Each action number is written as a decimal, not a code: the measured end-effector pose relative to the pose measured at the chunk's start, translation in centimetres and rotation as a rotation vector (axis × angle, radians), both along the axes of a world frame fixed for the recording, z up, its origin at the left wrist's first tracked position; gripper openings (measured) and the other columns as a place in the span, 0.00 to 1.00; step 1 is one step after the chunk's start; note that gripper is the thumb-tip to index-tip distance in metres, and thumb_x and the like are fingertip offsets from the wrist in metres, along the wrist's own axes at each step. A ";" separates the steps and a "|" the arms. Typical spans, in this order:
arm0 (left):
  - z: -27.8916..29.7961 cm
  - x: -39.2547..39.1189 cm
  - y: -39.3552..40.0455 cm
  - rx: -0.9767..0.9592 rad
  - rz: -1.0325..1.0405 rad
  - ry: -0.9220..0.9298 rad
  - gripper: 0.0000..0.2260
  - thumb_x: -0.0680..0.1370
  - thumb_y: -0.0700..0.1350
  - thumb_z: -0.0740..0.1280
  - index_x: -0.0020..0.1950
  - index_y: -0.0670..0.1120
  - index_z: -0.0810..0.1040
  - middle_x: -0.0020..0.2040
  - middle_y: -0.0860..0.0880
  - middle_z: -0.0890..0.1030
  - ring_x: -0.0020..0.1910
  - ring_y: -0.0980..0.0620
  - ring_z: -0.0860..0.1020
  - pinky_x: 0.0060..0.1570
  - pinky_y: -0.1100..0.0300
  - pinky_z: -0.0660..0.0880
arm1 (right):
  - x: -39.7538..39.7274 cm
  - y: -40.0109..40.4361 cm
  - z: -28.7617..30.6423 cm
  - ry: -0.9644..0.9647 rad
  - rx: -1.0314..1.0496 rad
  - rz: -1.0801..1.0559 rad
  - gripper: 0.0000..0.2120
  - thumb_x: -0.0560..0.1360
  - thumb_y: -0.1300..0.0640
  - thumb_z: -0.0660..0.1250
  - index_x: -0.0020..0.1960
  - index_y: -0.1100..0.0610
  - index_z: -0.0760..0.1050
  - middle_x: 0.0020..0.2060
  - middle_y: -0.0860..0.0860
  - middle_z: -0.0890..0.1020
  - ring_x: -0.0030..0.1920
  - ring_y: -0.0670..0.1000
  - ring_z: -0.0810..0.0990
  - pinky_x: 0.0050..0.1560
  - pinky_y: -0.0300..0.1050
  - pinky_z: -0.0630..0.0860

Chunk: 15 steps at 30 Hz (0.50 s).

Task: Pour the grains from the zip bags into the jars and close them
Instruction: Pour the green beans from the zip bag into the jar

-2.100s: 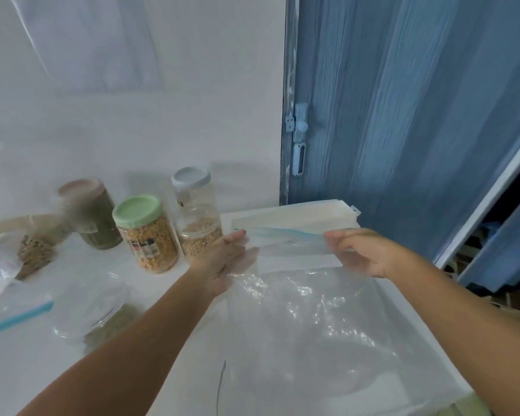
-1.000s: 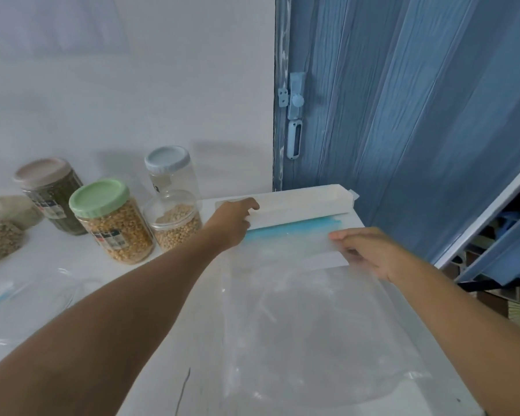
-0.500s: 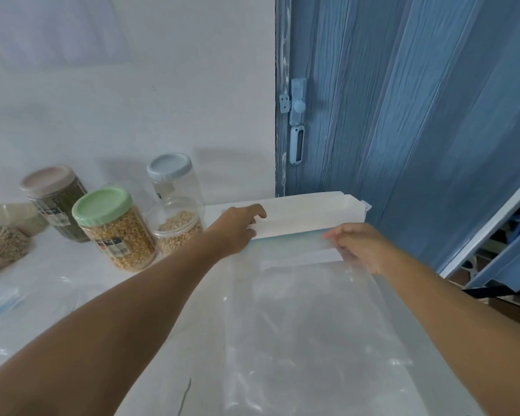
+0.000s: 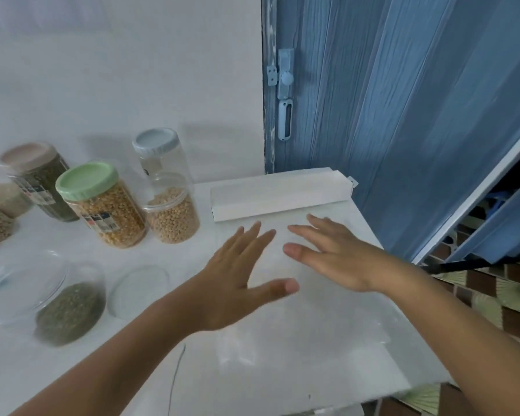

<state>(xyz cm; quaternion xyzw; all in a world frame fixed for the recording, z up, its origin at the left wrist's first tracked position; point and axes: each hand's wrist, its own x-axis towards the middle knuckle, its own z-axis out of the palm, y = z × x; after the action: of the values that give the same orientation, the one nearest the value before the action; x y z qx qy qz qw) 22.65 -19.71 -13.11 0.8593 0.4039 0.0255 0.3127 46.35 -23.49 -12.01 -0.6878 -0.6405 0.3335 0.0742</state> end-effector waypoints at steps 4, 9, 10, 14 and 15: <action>-4.4 -0.6 -1.0 0.052 -0.087 0.142 0.48 0.70 0.83 0.55 0.82 0.66 0.37 0.81 0.63 0.31 0.79 0.59 0.28 0.80 0.49 0.37 | -0.9 -1.8 -4.3 -0.146 -0.047 0.094 0.41 0.76 0.22 0.44 0.84 0.37 0.42 0.83 0.44 0.36 0.82 0.49 0.32 0.81 0.54 0.37; -7.7 -0.7 -1.6 0.128 -0.131 0.218 0.50 0.71 0.83 0.54 0.84 0.62 0.37 0.82 0.58 0.30 0.79 0.56 0.26 0.80 0.52 0.34 | -1.2 -2.9 -8.7 -0.243 0.007 0.117 0.41 0.76 0.24 0.42 0.84 0.39 0.38 0.82 0.46 0.33 0.82 0.50 0.30 0.81 0.53 0.34; -8.0 -0.7 -1.7 0.143 -0.136 0.228 0.50 0.71 0.83 0.53 0.84 0.61 0.36 0.82 0.57 0.29 0.79 0.55 0.26 0.81 0.51 0.34 | -1.3 -3.1 -9.1 -0.263 0.025 0.120 0.41 0.76 0.23 0.41 0.83 0.39 0.37 0.82 0.46 0.32 0.81 0.50 0.29 0.81 0.53 0.34; -9.2 -0.7 -1.9 0.254 -0.155 0.276 0.51 0.72 0.83 0.50 0.84 0.58 0.35 0.82 0.52 0.29 0.80 0.51 0.26 0.81 0.50 0.34 | -1.5 -3.3 -10.2 -0.314 0.088 0.108 0.41 0.75 0.23 0.39 0.83 0.38 0.36 0.82 0.46 0.32 0.81 0.50 0.28 0.81 0.54 0.33; -9.4 -0.7 -2.0 0.277 -0.158 0.284 0.51 0.72 0.83 0.49 0.84 0.57 0.35 0.82 0.51 0.29 0.80 0.50 0.26 0.81 0.49 0.33 | -1.6 -3.4 -10.4 -0.324 0.104 0.105 0.41 0.75 0.23 0.39 0.83 0.38 0.35 0.82 0.46 0.32 0.81 0.51 0.28 0.81 0.54 0.33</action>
<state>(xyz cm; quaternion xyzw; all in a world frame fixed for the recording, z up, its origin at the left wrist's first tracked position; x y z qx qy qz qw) 21.99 -21.71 -22.53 0.9181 0.3680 -0.0652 0.1324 44.76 -26.87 -22.46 -0.6933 -0.6956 0.1880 -0.0122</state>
